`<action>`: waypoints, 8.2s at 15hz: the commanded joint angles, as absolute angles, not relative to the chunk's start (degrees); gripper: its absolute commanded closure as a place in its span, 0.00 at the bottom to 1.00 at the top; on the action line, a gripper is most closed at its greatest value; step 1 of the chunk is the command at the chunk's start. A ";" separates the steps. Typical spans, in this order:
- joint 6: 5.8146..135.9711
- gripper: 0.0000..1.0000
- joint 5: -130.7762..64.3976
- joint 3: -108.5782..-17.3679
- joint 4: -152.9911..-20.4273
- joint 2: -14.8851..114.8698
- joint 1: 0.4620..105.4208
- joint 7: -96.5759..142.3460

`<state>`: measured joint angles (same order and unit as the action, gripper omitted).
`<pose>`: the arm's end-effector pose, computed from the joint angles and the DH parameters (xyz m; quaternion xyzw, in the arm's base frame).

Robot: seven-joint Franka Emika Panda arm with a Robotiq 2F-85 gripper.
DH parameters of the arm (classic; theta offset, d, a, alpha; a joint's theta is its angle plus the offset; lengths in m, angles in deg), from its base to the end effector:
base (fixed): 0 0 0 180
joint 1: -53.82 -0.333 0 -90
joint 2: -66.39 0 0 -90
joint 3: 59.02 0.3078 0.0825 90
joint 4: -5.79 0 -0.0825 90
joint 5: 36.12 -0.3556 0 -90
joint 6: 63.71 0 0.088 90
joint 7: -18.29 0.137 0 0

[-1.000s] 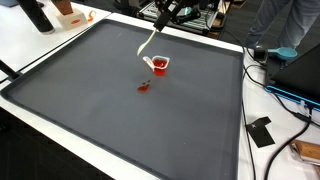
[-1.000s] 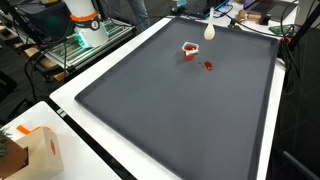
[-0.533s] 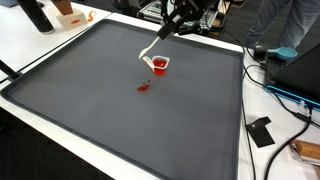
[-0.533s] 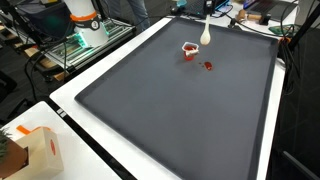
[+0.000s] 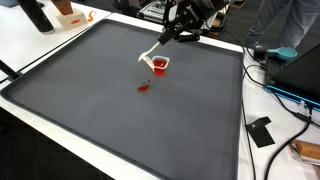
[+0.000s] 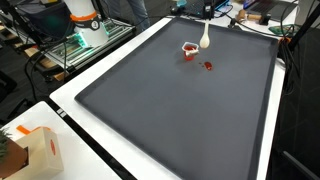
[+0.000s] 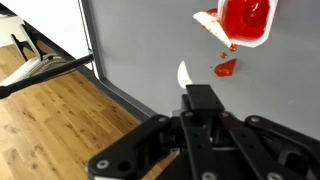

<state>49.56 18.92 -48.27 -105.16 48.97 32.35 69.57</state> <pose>0.5274 0.2392 0.3200 0.9178 0.0843 0.1663 0.3505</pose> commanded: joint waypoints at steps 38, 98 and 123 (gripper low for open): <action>65.35 0.97 -10.69 -50.78 -106.37 60.29 43.37 37.71; 55.78 0.97 -72.81 -53.79 -104.95 49.06 59.05 -7.72; 57.56 0.97 -46.26 -54.76 -106.05 61.54 52.14 10.14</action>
